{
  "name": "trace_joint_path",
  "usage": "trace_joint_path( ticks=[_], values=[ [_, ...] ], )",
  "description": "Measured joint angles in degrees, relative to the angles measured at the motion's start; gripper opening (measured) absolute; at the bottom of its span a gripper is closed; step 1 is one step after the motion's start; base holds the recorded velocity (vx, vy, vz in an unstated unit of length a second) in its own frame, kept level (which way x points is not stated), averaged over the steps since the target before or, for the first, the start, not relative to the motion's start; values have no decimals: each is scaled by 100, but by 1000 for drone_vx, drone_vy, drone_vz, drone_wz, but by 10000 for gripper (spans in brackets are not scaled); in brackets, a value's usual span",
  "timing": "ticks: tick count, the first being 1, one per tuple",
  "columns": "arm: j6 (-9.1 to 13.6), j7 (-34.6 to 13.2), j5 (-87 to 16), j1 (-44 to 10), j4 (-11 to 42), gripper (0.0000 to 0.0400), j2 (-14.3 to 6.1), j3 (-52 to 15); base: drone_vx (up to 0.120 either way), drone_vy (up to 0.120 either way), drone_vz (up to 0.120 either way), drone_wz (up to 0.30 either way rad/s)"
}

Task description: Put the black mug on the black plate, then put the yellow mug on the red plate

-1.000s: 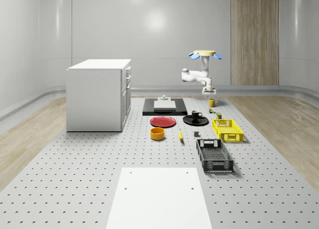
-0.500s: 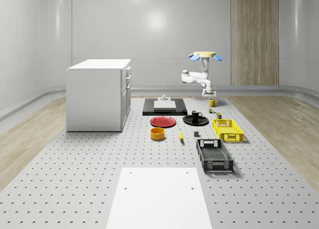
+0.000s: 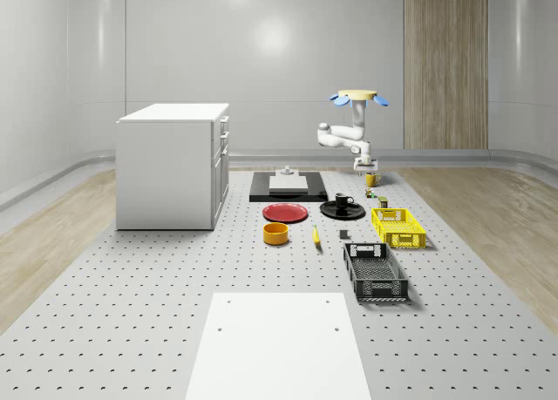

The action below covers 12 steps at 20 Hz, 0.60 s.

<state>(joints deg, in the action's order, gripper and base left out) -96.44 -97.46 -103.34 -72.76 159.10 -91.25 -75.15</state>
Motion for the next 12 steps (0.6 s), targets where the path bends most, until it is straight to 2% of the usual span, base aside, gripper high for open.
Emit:
trace_joint_path(
  ticks=[6, 7, 8, 10, 12],
  values=[
    [-11, -48, -94, -61, -22, 400, 28, 91, 0, 0, 0, 0],
    [-9, -51, -101, -65, -24, 377, 32, 98, 0, 0, 0, 0],
    [-8, -54, -107, -68, -25, 318, 36, 103, 0, 0, 0, 0],
    [-4, -57, -117, -71, -27, 236, 43, 111, 0, 0, 0, 0],
    [0, -58, -123, -73, -28, 187, 50, 115, 0, 0, 0, 0]
  ],
)
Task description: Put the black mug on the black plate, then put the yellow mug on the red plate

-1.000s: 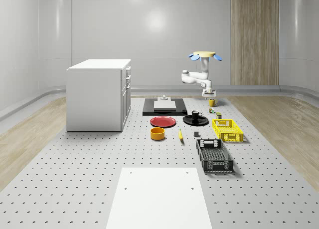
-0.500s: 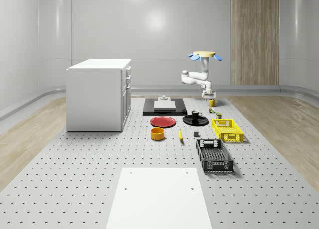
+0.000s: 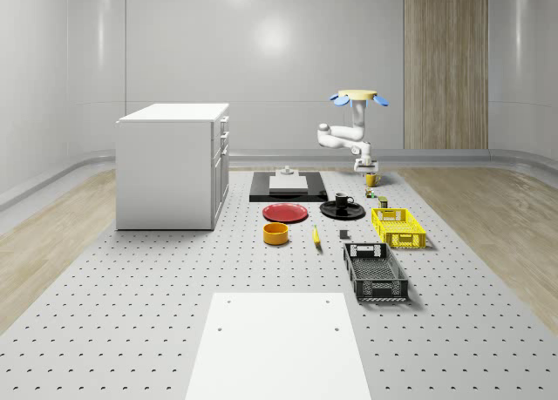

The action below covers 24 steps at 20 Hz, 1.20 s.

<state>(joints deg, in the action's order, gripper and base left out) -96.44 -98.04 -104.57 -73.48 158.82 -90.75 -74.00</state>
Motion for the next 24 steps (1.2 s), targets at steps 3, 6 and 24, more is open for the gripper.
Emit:
trace_joint_path(
  ticks=[3, 6, 24],
  values=[
    [7, 0, -7, 0, -1, 146, 10, 4, 0, 0, 0, 0],
    [15, 0, -13, 1, -1, 127, 18, 7, 0, 0, 0, 0],
    [282, 19, 591, 114, 143, 110, 33, -651, 2, 0, 51, 0]
  ],
)
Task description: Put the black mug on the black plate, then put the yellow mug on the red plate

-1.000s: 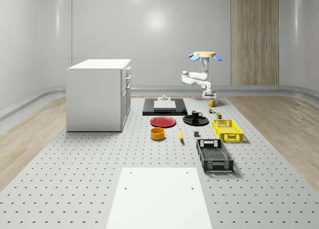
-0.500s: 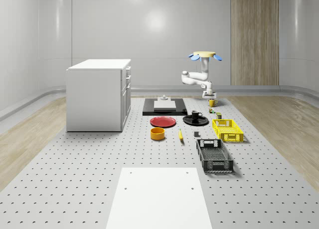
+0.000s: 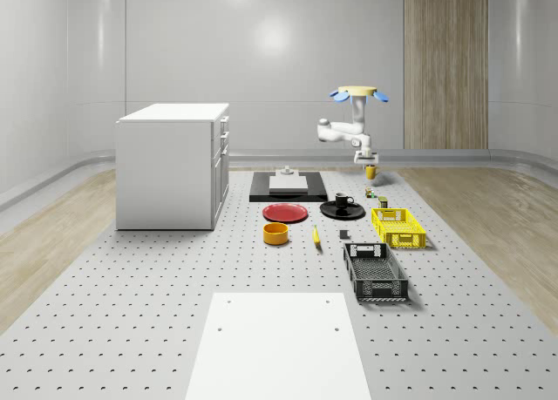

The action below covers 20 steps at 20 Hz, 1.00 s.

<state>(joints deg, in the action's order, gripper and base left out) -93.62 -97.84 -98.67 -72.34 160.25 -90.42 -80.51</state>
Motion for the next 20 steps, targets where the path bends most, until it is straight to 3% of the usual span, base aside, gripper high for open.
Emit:
trace_joint_path(
  ticks=[13, 20],
  values=[
    [32, -1, 212, 15, 27, 110, -44, -210, 120, -117, 120, 0],
    [15, -3, 230, 13, 28, 110, -66, -221, 120, -120, 0, 0]
  ],
)
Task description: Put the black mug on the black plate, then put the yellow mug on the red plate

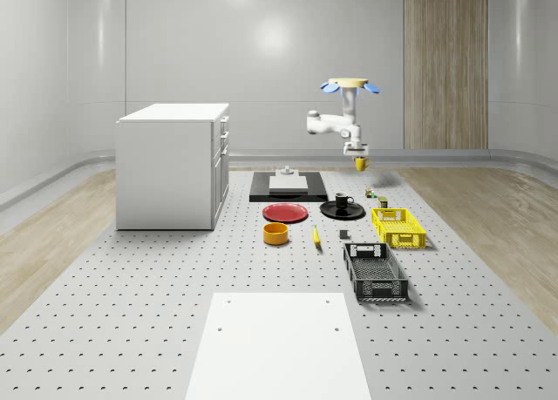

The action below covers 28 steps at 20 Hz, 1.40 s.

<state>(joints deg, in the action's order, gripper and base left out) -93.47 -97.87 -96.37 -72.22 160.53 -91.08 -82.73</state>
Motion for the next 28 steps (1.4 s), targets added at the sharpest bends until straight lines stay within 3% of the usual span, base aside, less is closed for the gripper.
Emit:
trace_joint_path(
  ticks=[28],
  values=[
    [-51, -5, 24, -7, -1, 110, -56, -6, 120, -120, 0, 0]
  ],
)
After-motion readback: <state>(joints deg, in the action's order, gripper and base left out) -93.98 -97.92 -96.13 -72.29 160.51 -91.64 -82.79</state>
